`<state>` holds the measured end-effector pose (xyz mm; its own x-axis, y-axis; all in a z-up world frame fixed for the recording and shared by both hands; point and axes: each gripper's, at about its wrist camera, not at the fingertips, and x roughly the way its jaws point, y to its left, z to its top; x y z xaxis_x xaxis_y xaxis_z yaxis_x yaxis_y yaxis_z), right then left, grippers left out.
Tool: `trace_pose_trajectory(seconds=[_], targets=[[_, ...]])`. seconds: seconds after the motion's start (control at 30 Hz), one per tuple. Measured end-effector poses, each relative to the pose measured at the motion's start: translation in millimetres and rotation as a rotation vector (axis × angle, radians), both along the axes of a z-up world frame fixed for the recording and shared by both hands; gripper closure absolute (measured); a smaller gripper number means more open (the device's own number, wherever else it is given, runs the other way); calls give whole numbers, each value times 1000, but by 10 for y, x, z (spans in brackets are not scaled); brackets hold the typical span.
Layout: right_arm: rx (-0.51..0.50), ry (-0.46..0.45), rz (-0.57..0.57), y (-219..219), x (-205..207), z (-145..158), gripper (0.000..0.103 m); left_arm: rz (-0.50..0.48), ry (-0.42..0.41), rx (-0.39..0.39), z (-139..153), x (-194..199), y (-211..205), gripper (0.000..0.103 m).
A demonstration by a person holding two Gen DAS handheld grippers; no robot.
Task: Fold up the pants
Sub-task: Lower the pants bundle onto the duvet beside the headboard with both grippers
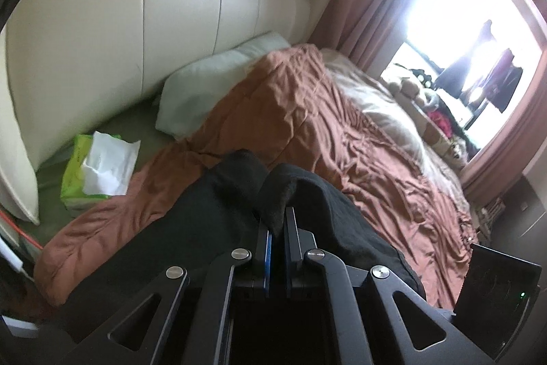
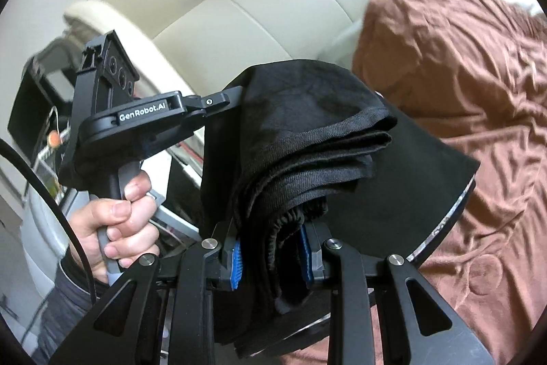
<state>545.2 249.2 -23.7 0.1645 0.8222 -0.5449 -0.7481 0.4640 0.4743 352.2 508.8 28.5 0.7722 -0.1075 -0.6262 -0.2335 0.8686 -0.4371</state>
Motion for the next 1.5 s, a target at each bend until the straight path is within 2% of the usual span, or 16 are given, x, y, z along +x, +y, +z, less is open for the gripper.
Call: trace_pose_trajectory(seconds=[0.17, 0.27, 0.37, 0.4, 0.43, 0.5, 0.73, 0.8, 0.87, 0.9, 0.93, 1.0, 1.1, 1.17, 1.3, 1.5], targets=[[21, 86, -33, -70, 250, -184, 80, 9, 39, 12, -148, 266, -42, 98], [23, 147, -50, -79, 374, -308, 75, 22, 123, 23, -312, 467, -54, 97], [-5, 200, -47, -60, 524, -442, 48, 48, 205, -6, -487, 536, -12, 80], [-12, 210, -58, -69, 562, -474, 36, 58, 209, -9, -514, 509, 5, 67], [-5, 218, -62, -88, 594, -489, 32, 70, 208, -4, -520, 478, 17, 61], [29, 257, -58, -126, 662, -509, 32, 96, 206, 16, -506, 394, 33, 48], [104, 355, -76, -94, 877, -534, 32, 113, 191, 16, -429, 140, 28, 47], [126, 410, -62, -35, 977, -558, 32, 104, 192, 22, -411, 99, 14, 47], [164, 478, -58, -39, 1123, -595, 53, 107, 195, 30, -396, 31, 8, 47], [176, 503, -51, -28, 1204, -614, 71, 105, 196, 29, -399, 39, 6, 47], [175, 498, -58, -41, 1262, -608, 77, 100, 199, 29, -406, 33, 6, 47], [140, 414, -120, -151, 1324, -539, 89, 89, 217, 40, -442, 35, -1, 47], [56, 253, -246, -293, 1270, -389, 90, 103, 260, 64, -535, 53, 3, 47], [-19, 184, -285, -303, 1175, -332, 90, 119, 305, 70, -620, 74, 17, 47], [-49, 115, -278, -329, 1049, -203, 90, 127, 297, 64, -565, 27, 17, 47], [-9, 0, -134, -296, 685, 148, 90, 124, 206, 88, -272, 112, -29, 47]])
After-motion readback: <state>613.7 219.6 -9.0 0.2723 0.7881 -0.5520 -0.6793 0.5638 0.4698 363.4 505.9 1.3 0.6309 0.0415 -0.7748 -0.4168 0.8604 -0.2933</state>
